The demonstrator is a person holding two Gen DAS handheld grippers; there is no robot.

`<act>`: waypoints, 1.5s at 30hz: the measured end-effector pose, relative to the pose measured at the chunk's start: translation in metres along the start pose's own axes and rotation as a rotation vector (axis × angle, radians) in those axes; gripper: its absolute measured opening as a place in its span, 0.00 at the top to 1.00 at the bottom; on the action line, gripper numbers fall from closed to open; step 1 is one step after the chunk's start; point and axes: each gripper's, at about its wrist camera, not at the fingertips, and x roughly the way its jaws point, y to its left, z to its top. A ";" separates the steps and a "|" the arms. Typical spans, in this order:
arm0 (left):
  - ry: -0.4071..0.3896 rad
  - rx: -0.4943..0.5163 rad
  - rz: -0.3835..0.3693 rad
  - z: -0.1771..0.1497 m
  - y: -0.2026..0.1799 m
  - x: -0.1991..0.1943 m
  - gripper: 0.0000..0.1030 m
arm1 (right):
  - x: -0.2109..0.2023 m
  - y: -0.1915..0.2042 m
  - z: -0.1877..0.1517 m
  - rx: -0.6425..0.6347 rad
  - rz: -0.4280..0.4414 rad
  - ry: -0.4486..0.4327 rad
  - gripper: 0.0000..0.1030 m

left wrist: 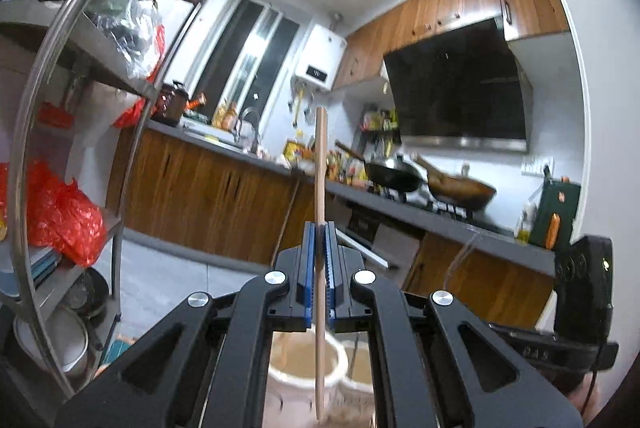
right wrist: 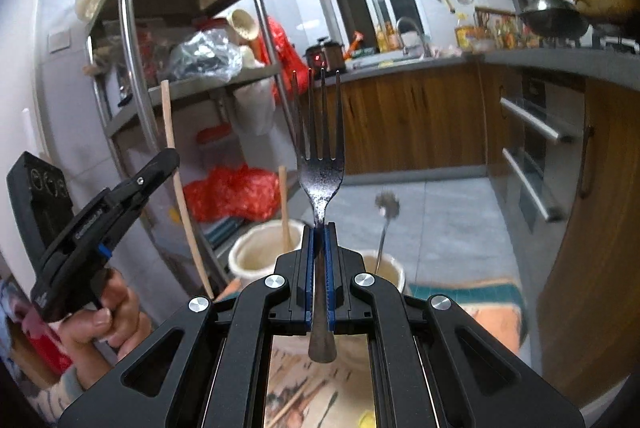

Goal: Organize utensils
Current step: 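Drop the chopstick into the tall holder while the right tool drops the fork into the short holder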

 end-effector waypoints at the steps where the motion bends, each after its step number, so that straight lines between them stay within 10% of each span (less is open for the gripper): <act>1: -0.011 -0.003 -0.002 0.001 0.000 0.001 0.96 | 0.000 0.000 0.003 -0.003 -0.007 -0.019 0.94; 9: -0.099 0.026 0.037 -0.001 -0.001 0.023 0.96 | 0.010 -0.008 0.014 0.006 -0.031 -0.115 0.94; 26: 0.235 0.125 0.110 -0.064 -0.007 0.048 0.96 | 0.071 -0.007 -0.028 -0.085 -0.138 0.136 0.94; 45: 0.318 0.185 0.133 -0.072 -0.012 0.057 0.94 | 0.087 -0.010 -0.039 -0.059 -0.137 0.202 0.92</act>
